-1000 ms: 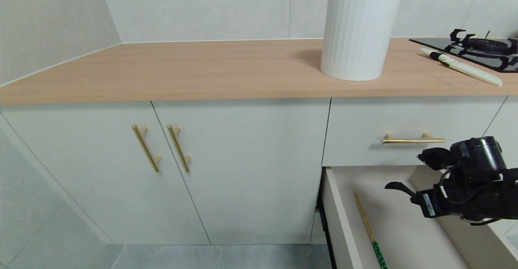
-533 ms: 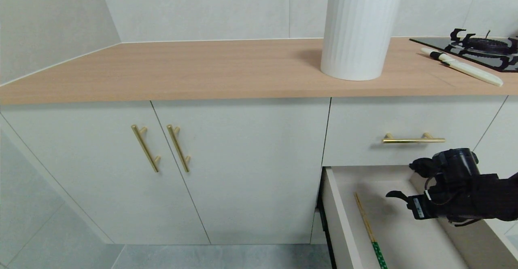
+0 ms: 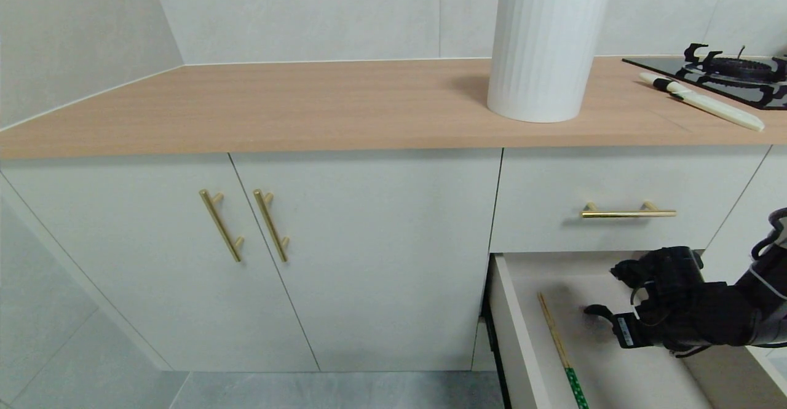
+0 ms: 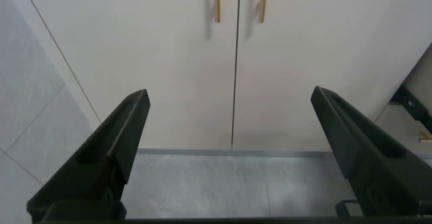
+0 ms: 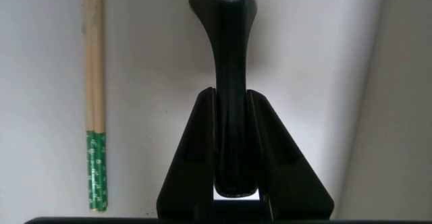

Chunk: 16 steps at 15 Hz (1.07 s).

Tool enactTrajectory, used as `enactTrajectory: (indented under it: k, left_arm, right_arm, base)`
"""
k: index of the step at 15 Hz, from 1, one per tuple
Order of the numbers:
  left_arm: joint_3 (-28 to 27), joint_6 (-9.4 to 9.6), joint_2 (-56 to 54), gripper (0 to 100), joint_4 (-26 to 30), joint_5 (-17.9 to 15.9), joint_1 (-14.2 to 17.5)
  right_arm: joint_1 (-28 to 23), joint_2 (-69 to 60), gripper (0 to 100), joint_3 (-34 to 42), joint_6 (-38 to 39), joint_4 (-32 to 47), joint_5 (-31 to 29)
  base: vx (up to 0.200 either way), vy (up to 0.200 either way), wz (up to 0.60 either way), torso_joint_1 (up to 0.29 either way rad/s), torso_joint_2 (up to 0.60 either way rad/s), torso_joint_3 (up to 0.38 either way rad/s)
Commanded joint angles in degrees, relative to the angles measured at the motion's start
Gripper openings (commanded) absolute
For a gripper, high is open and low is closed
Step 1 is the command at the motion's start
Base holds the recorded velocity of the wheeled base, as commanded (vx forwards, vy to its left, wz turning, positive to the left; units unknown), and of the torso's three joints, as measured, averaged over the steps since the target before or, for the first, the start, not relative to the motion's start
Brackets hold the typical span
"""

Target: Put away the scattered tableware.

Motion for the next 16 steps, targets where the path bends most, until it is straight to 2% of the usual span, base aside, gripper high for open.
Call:
enactTrajectory:
  k: [1,11,12,16]
  left_arm:
    - [0.0,0.06,0.02,100,-0.02,0.02,0.02]
    - [0.0,0.06,0.02,100,-0.02,0.02,0.02]
    - [0.0,0.06,0.02,100,-0.02,0.02,0.02]
    - [0.0,-0.02,0.02,100,-0.02,0.02,0.02]
  right_arm:
    - [-0.06,1.25,0,-0.03,-0.03,-0.45,-0.02]
    - [-0.06,2.31,0,0.23,-0.03,-2.47,-0.2]
    - [-0.06,2.4,100,0.23,-0.03,-2.47,-0.2]
    - [-0.24,2.31,100,0.23,-0.03,-2.47,-0.29]
  base:
    - [0.0,0.0,0.0,0.0,0.0,0.0]
    - [0.0,0.0,0.0,0.0,0.0,0.0]
    - [0.0,0.0,0.0,0.0,0.0,0.0]
    - [0.0,0.0,0.0,0.0,0.0,0.0]
